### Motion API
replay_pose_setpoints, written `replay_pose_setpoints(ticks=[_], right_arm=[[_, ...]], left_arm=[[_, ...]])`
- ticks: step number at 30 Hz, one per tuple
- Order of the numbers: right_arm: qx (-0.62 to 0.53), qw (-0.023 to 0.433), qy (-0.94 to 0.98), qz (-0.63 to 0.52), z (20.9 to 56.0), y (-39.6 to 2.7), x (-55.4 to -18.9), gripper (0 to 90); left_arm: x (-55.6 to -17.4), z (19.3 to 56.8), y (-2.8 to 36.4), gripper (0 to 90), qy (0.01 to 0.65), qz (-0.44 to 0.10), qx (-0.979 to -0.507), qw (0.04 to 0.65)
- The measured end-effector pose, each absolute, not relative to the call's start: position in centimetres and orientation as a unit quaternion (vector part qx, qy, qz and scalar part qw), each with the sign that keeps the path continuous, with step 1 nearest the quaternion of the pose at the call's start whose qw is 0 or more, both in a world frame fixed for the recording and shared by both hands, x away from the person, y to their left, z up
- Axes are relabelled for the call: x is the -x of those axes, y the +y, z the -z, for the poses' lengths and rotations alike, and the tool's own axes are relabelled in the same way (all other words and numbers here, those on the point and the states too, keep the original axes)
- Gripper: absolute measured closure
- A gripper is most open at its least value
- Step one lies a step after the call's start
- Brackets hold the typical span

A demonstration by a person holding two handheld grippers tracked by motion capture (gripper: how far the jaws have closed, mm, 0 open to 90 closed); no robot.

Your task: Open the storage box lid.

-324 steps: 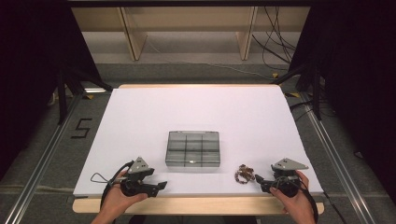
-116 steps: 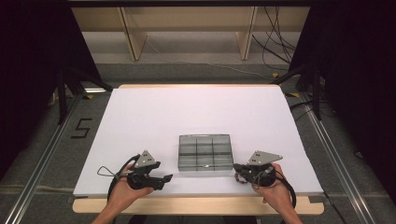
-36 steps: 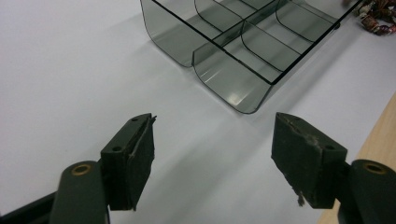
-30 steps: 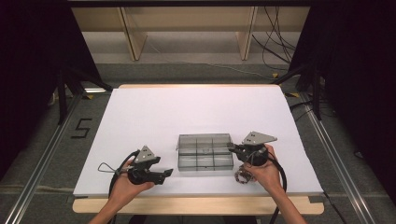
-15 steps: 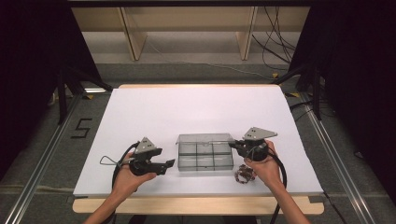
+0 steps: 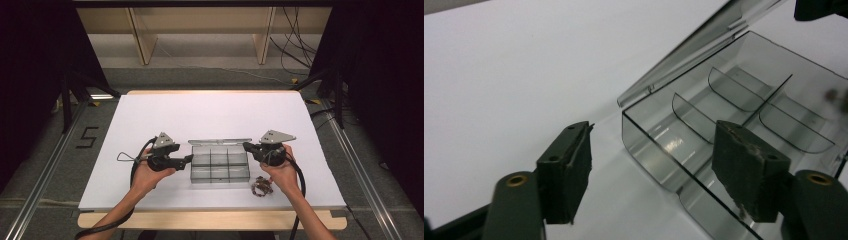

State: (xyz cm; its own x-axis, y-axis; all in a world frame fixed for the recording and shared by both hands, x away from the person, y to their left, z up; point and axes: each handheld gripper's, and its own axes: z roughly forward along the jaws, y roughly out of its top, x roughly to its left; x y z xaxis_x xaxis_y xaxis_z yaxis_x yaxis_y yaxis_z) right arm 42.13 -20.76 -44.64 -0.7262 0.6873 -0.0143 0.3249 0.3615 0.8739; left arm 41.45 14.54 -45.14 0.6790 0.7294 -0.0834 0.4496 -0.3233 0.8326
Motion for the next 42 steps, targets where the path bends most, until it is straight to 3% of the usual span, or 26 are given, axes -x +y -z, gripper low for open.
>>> replay_pose_setpoints(ticks=[5,34,42], right_arm=[[-0.316,0.193,0.803,-0.467,44.9,-20.7,-42.5,89.0],[-0.322,0.197,0.799,-0.469,44.3,-20.5,-43.7,89.0],[-0.328,0.196,0.795,-0.471,44.4,-20.5,-43.8,88.8]], left_arm=[[-42.4,45.1,13.9,38.2,0.369,-0.167,-0.787,0.465],[-45.4,44.4,12.6,46.8,0.328,-0.172,-0.792,0.485],[-46.0,44.7,12.6,54.5,0.329,-0.161,-0.791,0.491]])
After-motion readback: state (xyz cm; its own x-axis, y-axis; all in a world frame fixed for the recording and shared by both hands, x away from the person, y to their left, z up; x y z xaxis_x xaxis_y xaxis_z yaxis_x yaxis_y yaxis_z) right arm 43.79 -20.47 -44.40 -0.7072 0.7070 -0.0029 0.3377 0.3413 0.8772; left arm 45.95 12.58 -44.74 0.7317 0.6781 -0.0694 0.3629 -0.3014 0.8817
